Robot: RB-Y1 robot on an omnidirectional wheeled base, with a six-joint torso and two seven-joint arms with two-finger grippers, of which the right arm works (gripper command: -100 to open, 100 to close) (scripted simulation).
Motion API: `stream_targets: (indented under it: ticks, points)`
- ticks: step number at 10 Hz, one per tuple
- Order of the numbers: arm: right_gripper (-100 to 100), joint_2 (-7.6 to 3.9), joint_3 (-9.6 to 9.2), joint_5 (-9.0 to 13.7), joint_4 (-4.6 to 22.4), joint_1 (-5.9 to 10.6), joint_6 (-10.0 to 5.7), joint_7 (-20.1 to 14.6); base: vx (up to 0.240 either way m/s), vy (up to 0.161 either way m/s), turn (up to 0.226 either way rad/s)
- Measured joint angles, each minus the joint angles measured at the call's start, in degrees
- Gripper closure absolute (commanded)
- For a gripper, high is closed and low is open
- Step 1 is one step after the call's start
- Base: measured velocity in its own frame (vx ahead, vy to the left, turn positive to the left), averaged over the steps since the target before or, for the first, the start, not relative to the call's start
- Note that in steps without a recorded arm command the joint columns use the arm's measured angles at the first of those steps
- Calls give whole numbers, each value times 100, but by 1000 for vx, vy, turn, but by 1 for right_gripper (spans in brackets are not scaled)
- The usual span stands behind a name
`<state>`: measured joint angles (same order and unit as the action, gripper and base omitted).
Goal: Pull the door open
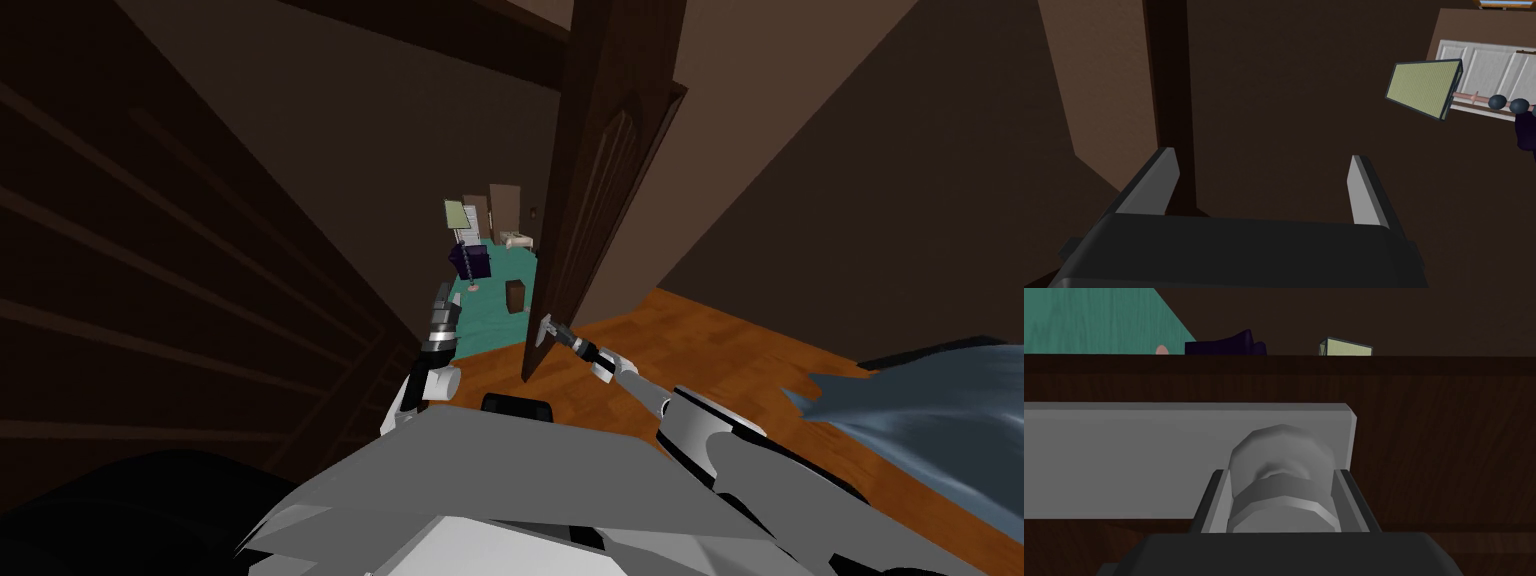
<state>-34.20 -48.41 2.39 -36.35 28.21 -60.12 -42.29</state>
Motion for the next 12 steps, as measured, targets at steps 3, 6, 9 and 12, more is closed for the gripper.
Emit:
stream_targets:
  ticks: [3, 6, 9, 12]
  points:
    - [100, 51, -146, -13, 242, 111, -247, -45, -116, -232, 123]
    - [100, 69, -304, -22, 433, 202, -478, -97, -98, -242, 119]
    - [100, 75, -373, -24, 525, 242, -571, -119, -75, -128, 83]
    - [100, 164, -435, -23, 628, 324, -654, -136, -72, -202, 115]
